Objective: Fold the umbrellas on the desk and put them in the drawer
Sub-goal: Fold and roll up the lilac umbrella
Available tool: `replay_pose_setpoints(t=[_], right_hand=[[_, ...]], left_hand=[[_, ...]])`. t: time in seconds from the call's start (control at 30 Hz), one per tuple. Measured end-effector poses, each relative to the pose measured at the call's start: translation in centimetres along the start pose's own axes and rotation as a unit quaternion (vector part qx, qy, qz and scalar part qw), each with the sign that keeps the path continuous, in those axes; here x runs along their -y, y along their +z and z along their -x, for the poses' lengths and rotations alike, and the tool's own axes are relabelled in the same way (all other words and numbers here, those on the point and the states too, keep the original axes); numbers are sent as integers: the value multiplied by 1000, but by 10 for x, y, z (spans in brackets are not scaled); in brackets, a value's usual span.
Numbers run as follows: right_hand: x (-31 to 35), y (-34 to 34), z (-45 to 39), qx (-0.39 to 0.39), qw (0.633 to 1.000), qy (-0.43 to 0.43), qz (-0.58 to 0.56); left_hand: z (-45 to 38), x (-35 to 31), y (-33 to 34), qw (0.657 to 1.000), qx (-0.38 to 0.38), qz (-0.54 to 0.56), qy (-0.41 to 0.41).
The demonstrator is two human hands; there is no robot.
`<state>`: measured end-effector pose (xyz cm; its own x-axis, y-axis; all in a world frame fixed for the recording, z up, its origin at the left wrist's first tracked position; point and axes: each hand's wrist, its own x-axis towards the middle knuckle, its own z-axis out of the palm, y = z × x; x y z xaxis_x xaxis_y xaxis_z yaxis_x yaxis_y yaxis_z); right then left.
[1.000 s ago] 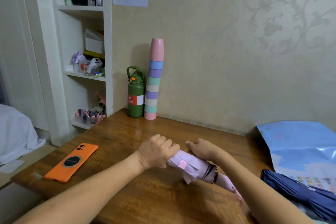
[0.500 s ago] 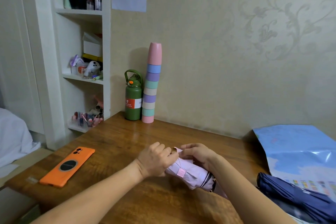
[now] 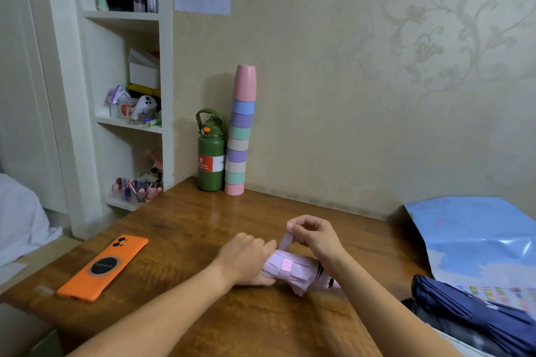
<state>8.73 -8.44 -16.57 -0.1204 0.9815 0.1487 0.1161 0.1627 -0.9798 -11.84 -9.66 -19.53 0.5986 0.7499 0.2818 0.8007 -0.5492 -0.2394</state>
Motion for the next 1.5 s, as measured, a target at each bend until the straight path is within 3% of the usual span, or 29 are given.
replay_pose_setpoints(t=[0.13,0.27,0.37,0.47,0.6,0.73,0.87,0.97,1.13,1.3,1.5], right_hand=[[-4,0,5,42,995,-62,64],[-17,0,3,17,980,-67,186],[-19,2,2,-14,970,-76,231],[-20,5,-8,-32,954,-11,298],[-23,9,-27,51,906,136,398],[-25,18,-42,85,870,168,455],[-32,30,-51,85,880,135,447],[-35,34,-57,128,873,98,459],[-38,35,-61,125,873,104,461],[-42,35,-58,90,904,119,402],[-45,31,-57,103,934,126,317]], left_hand=[[-5,7,8,998,49,18,-33],[-10,10,12,993,90,57,-51],[-13,10,14,994,77,59,-51],[-12,9,18,996,57,52,-44],[-12,8,15,994,74,68,-35],[-15,4,8,990,112,78,-20],[-16,2,5,991,113,73,-11],[-16,3,8,990,116,75,-15],[-15,3,10,989,121,77,-19],[-15,5,12,990,117,76,-22],[-15,4,14,991,114,67,-18]])
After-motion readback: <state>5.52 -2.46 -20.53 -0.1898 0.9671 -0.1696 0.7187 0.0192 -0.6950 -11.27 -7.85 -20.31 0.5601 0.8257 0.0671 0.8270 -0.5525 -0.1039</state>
